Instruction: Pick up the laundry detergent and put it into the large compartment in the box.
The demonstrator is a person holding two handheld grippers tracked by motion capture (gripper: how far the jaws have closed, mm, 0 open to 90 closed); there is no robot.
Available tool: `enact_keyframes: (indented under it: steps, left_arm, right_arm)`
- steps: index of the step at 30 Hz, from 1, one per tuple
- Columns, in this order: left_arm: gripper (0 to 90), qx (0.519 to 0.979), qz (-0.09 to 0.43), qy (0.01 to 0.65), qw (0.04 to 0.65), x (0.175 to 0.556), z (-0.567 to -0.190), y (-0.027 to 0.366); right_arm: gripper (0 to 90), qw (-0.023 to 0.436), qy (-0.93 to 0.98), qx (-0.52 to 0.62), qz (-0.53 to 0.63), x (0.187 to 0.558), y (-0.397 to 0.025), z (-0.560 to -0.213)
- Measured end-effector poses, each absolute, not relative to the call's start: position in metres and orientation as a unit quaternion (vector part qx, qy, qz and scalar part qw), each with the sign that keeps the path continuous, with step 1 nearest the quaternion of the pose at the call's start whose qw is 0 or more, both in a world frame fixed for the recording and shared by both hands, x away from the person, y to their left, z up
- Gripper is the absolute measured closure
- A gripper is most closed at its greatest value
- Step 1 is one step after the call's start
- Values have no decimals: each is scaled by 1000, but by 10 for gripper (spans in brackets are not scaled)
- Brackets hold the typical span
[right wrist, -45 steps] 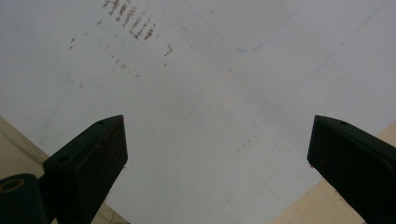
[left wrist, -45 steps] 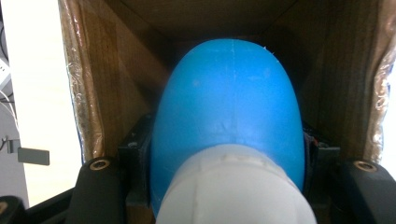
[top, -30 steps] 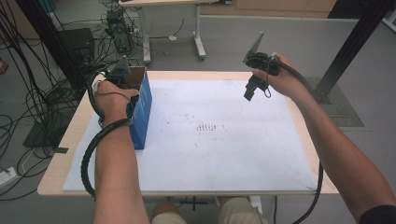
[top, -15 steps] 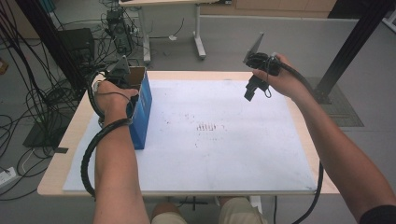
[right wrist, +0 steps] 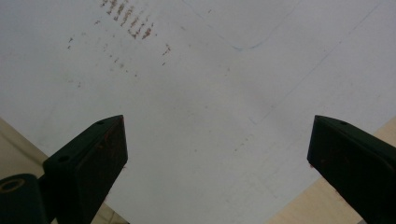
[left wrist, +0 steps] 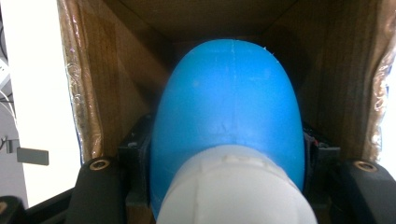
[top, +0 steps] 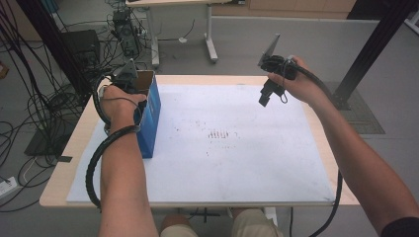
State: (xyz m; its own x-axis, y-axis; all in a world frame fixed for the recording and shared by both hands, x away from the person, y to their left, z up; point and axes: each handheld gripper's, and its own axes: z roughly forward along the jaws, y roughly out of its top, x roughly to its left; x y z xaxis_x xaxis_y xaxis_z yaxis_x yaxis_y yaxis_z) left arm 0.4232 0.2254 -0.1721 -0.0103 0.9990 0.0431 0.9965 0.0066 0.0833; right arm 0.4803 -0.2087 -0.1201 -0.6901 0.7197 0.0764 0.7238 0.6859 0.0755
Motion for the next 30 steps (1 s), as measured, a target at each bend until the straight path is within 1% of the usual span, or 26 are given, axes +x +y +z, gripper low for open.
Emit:
enact_keyframes:
  steps: [30]
  left_arm:
    - [365, 705, 43, 708, 18, 424, -169, 226]
  right_arm:
    - [50, 21, -918, -392, -50, 479, -207, -120]
